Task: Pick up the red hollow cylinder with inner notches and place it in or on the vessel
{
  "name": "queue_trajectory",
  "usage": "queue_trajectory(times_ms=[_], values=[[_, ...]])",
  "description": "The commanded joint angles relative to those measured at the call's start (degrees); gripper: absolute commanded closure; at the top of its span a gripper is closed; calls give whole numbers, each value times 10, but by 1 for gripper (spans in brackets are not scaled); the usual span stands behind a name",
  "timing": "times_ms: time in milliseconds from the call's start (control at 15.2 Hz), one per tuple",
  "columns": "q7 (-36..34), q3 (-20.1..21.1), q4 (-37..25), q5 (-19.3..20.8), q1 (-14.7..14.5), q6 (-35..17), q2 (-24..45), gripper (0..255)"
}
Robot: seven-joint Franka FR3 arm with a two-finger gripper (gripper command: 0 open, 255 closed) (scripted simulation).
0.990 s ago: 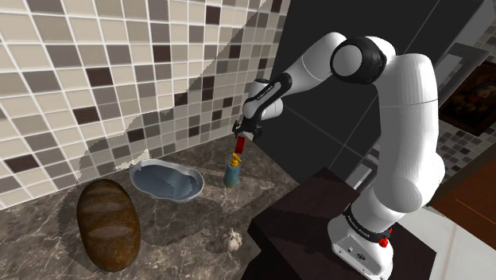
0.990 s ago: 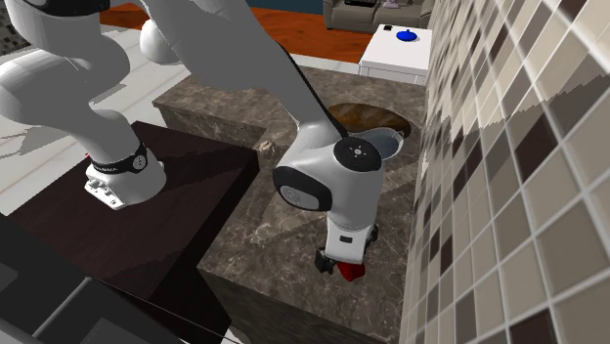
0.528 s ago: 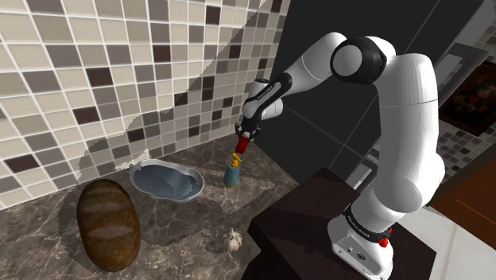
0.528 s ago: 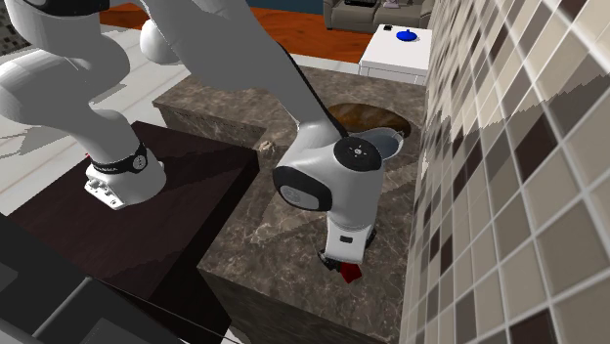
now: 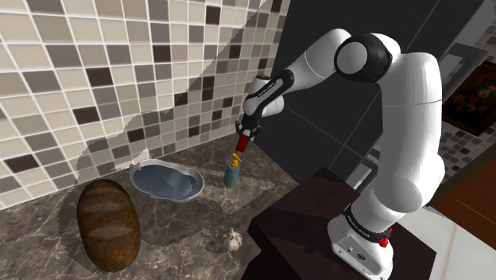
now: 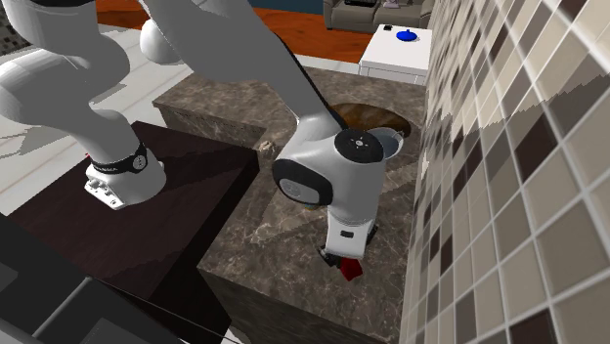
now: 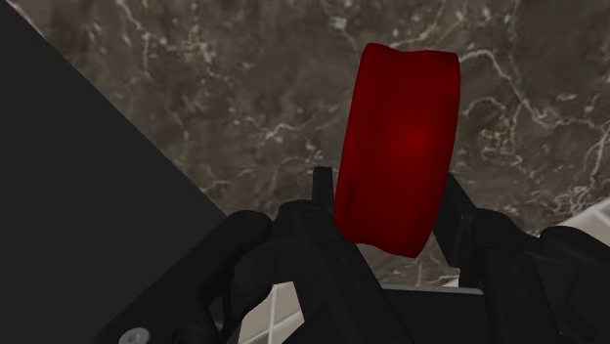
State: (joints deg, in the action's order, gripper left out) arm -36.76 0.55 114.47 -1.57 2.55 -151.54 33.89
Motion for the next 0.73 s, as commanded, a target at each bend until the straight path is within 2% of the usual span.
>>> queue_trajectory(times_ms=[0,660], values=[[1,0,2,0,1,11,-13,255],[-1,-1,9,1,1,66,-76,255]])
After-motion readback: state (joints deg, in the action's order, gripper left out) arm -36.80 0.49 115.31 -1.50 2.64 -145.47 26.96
